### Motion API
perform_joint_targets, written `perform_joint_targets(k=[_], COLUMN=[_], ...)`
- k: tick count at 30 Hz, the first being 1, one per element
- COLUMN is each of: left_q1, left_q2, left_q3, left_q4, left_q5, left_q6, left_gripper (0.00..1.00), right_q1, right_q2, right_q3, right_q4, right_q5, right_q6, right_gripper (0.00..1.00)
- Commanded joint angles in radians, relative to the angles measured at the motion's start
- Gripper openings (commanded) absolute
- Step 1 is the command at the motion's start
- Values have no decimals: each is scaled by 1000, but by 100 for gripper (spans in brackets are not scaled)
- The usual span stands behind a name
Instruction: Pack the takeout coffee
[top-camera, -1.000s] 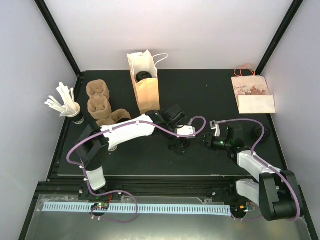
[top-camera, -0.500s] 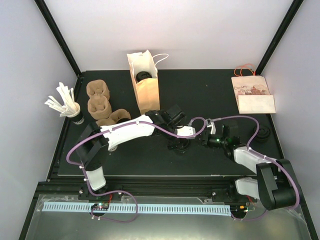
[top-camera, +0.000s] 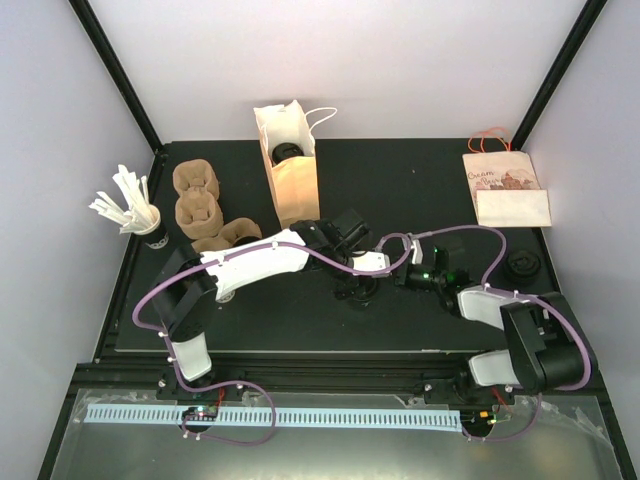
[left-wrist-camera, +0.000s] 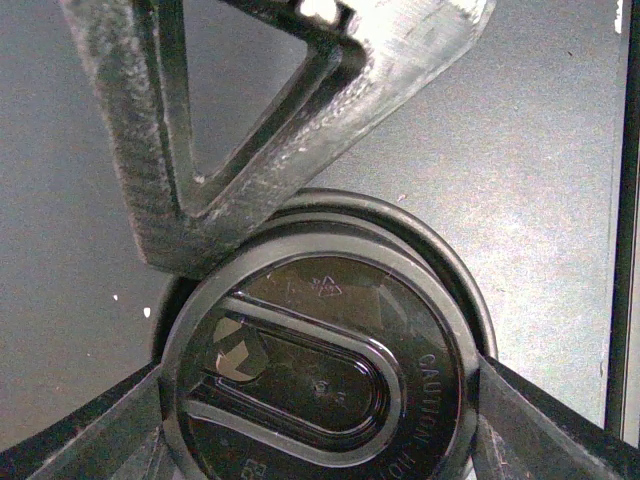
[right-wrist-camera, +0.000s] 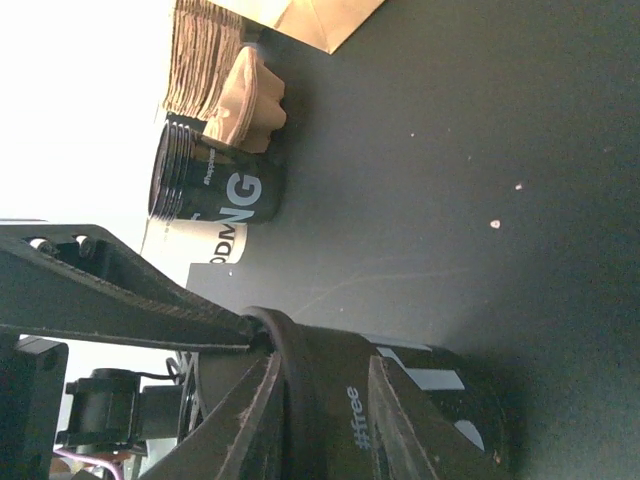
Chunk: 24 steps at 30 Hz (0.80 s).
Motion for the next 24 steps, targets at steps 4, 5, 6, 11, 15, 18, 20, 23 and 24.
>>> perform_joint_targets(k=[4,5,6,11,15,18,20,23,24], left_q1=[-11,-11,-11,-11,-11,-11,-11,-11,-10], left_q2=[60,62,64,72,87,102,111,127,129], left_q3=[-32,-32,-33,-37,-28,-24,-23,-18,-17], left_q4=[-65,-66,-66,-71,-72,-72,-72,-80,-79], left_q5=[-50,-52,-56,-75,-75,-70,-68,-74,-75], left_q6=[25,23,21,16,9,1,-3,-6,-8], left_gripper=[59,59,59,59,59,59,59,58,58], right_q1=[42,42,42,47,81,95,100,102,102], right_q2=[93,103,114,172,235,326,395,467,476], right_q3=[-57,-71,-84,-161,-202,-225,-233,-254,-257], right_q4=[10,18,20,95,173,301,378,493,507], right_q5=[82,91,100,123,171,168,160,151,153], right_q6=[5,3,0,21,46,89,115,153,159], right_gripper=[22,22,22,21,20,20,19,18,18])
